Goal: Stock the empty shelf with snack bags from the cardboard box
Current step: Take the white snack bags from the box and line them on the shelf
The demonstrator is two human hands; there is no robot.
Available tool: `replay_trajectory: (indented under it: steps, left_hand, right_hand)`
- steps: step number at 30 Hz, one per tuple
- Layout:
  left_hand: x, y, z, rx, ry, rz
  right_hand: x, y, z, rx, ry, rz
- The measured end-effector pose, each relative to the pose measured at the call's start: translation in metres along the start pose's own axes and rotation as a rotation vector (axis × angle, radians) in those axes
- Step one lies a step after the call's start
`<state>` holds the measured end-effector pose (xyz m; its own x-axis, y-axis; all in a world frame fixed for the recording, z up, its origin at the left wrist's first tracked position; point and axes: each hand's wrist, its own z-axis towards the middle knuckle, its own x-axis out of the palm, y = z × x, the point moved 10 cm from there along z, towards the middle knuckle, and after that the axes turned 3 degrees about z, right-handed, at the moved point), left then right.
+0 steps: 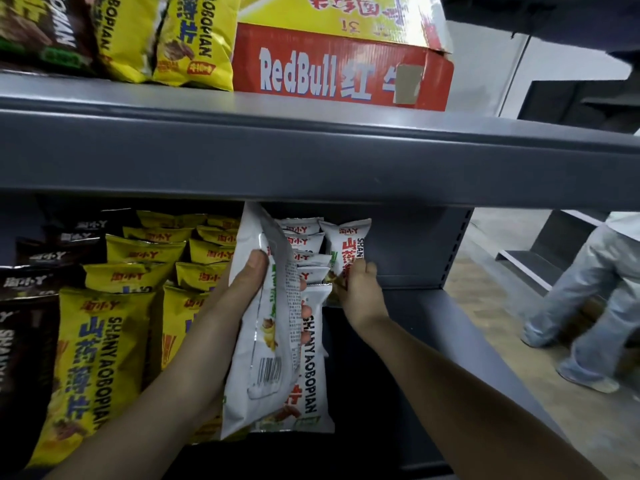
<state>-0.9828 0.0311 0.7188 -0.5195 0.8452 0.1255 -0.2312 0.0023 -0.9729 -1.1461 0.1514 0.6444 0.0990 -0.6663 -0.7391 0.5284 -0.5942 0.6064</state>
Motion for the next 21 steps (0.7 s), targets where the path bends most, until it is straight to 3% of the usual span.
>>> replay_trajectory:
  steps: [2, 4, 7, 9, 12, 14, 16, 19, 21]
  left_hand:
    - [-0.01, -0.002, -0.006, 0.107, -0.047, 0.146]
    - [-0.015, 0.003, -0.014, 0.056, -0.131, 0.178]
    - [-0.022, -0.001, -0.013, -0.036, -0.172, 0.015]
    - [-0.017, 0.003, -0.027, -0.099, -0.081, -0.196]
    - [-0.004, -0.008, -0.049, -0.072, 0.0, -0.007]
    - [-0.003, -0.013, -0.059, -0.124, -0.079, -0.027]
    - [0.015, -0.019, -0.071, -0.083, 0.028, -0.034]
    - [0.049, -0.034, -0.078, -0.005, 0.122, 0.045]
    - [0.074, -0.037, -0.08, 0.035, 0.132, 0.159]
  right_hand:
    - [0.003, -0.001, -0.002, 0.005, 0.032, 0.017]
    - [-0.002, 0.0, -0.008, -0.07, 0.02, -0.151]
    - [-0.005, 0.01, -0.02, -0.331, -0.059, -0.493]
    - [0.011, 0.008, -0.023, -0.412, 0.084, -0.518]
    - [0.019, 0.01, -0.029, -0.423, 0.2, -0.481]
    - [0.011, 0.009, -0.032, -0.36, 0.196, -0.446]
    - [-0.001, 0.001, -0.034, -0.275, 0.204, -0.371]
    - [-0.034, -0.005, -0.04, -0.204, 0.15, -0.126]
    - [-0.065, -0.004, -0.051, -0.105, 0.107, 0.191]
